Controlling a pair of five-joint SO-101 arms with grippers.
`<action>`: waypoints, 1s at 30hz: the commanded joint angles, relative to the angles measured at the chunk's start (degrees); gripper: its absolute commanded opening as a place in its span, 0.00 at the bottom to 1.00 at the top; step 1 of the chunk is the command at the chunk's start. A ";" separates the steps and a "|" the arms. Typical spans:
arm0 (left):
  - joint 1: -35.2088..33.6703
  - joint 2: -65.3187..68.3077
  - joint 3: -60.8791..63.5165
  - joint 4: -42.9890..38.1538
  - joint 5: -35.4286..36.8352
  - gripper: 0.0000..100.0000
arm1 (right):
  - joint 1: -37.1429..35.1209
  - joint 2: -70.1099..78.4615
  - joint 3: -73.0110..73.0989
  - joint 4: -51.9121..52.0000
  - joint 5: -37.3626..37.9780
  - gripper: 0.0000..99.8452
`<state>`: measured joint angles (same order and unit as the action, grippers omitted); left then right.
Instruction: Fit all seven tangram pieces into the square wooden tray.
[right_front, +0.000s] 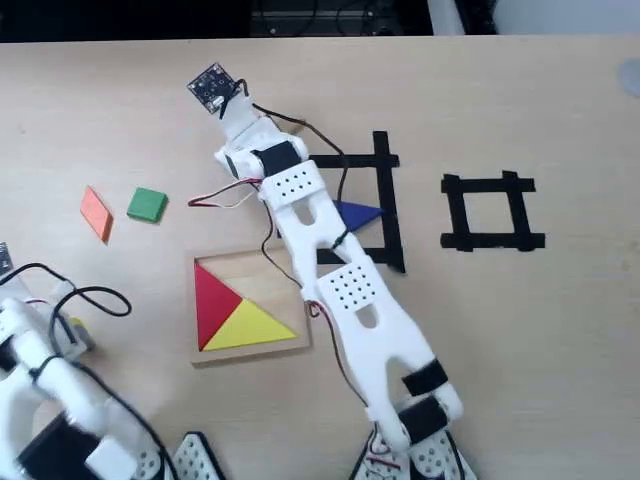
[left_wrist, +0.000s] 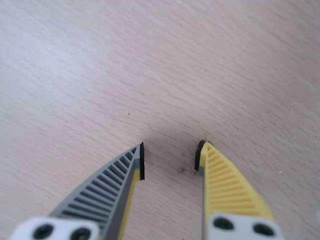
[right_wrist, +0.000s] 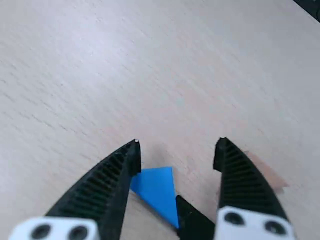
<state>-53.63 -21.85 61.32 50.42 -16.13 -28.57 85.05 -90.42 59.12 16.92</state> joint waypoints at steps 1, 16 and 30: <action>0.57 0.00 -0.31 -0.44 -0.35 0.20 | 0.70 -4.53 4.00 -3.69 -1.14 0.29; 0.57 0.00 -0.22 -0.26 -0.35 0.20 | 0.00 -8.04 11.82 0.97 5.10 0.21; 0.40 0.00 -0.22 -0.44 -0.35 0.20 | 0.09 -9.36 -3.38 31.82 7.56 0.20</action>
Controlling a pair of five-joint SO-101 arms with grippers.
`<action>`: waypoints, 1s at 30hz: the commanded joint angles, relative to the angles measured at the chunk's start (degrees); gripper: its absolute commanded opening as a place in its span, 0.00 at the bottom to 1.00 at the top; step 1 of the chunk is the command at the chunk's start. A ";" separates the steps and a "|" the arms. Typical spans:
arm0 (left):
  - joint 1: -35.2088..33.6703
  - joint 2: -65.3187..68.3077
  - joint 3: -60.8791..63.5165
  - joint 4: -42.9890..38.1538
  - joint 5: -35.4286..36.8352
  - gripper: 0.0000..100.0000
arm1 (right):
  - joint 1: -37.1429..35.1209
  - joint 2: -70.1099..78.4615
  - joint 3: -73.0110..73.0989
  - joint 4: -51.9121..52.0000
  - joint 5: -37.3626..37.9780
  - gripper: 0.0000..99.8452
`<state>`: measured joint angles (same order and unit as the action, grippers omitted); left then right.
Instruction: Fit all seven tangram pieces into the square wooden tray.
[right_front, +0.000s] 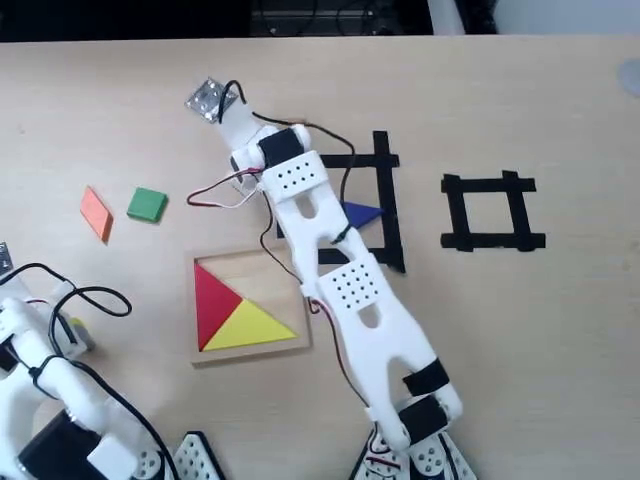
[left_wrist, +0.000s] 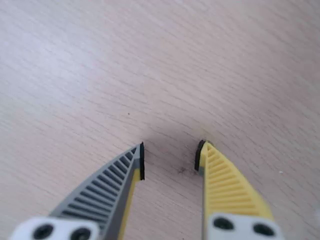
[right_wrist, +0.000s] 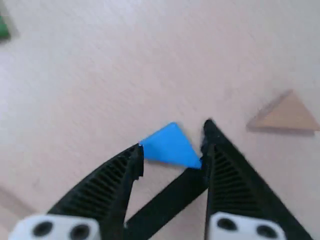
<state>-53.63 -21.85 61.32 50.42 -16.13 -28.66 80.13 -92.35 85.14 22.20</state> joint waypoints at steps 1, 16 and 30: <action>0.40 0.00 -0.22 -0.44 -0.35 0.20 | 0.18 -4.44 -1.36 7.12 2.99 0.20; 0.40 0.00 -0.22 -0.53 -0.35 0.20 | 0.70 -5.23 3.03 -11.43 3.25 0.20; 0.40 0.00 -0.22 -0.53 -0.35 0.20 | 0.35 -7.34 12.97 -6.59 6.15 0.20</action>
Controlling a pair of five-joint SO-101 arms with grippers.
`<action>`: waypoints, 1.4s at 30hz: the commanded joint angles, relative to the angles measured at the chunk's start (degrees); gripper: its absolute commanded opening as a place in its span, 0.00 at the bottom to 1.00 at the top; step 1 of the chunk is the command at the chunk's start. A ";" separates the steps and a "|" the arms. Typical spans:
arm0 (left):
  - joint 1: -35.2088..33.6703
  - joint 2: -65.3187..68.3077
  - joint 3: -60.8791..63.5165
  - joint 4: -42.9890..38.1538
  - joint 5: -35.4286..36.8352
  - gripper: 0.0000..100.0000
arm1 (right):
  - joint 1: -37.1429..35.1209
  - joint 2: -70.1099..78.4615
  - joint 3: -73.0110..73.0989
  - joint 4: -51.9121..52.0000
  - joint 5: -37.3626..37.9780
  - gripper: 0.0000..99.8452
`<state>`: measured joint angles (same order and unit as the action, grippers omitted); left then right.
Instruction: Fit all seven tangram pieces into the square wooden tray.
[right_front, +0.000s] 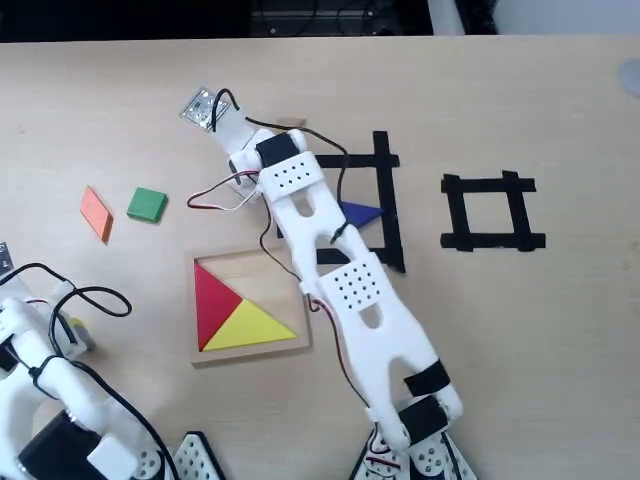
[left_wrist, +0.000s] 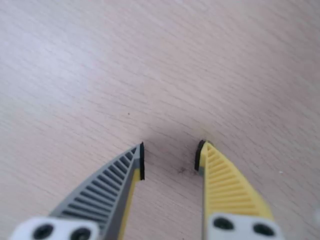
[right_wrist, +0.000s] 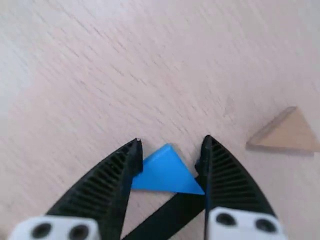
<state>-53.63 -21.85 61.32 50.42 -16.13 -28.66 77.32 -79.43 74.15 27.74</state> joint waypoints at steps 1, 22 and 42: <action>0.40 0.00 -0.22 -0.53 -0.35 0.20 | 0.35 -4.79 0.04 5.80 0.70 0.20; 0.31 0.00 -0.22 -0.53 -0.35 0.20 | 2.64 -10.07 -7.96 27.08 -0.18 0.16; 0.31 0.00 -0.22 -0.53 -0.35 0.20 | 8.62 -16.57 8.92 26.64 -5.54 0.01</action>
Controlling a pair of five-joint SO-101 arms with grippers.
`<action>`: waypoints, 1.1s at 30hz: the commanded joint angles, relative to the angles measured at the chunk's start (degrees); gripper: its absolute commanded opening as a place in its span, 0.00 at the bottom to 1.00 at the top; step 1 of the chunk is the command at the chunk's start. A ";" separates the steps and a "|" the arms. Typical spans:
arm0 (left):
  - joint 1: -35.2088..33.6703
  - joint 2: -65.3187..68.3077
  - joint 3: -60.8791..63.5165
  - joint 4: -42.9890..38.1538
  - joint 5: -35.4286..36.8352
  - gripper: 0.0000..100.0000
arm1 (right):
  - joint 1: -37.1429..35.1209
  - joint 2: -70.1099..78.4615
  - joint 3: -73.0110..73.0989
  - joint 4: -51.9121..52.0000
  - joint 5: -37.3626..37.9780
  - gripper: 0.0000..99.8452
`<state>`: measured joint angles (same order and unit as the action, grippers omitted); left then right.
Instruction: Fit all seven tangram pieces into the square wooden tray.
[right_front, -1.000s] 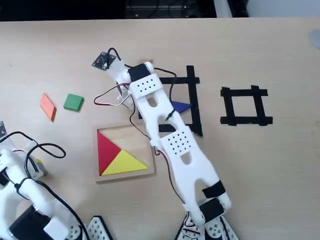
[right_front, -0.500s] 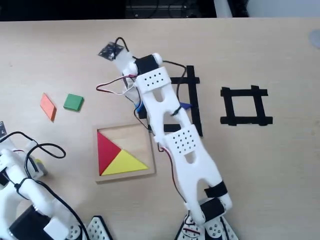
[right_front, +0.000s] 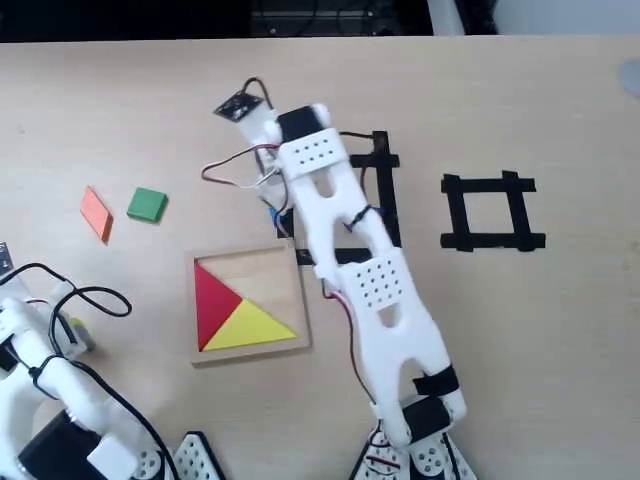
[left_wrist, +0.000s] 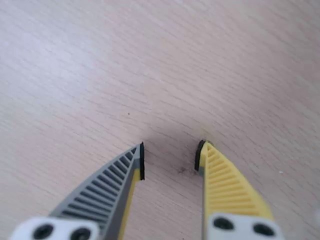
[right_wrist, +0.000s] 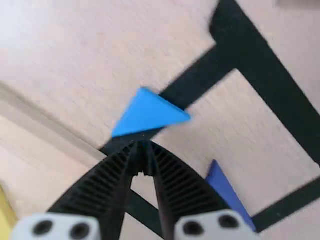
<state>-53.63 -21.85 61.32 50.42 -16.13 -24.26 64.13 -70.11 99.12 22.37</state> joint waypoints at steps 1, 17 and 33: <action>0.31 0.00 -0.22 -0.53 -0.35 0.20 | 4.66 -3.21 -0.31 1.58 -0.09 0.01; 0.31 0.00 -0.22 -0.53 -0.35 0.20 | -0.18 4.18 -0.40 -7.56 2.81 0.01; 0.31 0.09 -0.22 -0.62 -0.35 0.20 | -3.78 4.35 -6.02 -8.97 2.90 0.01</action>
<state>-53.63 -21.85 61.32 50.42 -16.13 -27.96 69.05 -73.54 88.22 24.84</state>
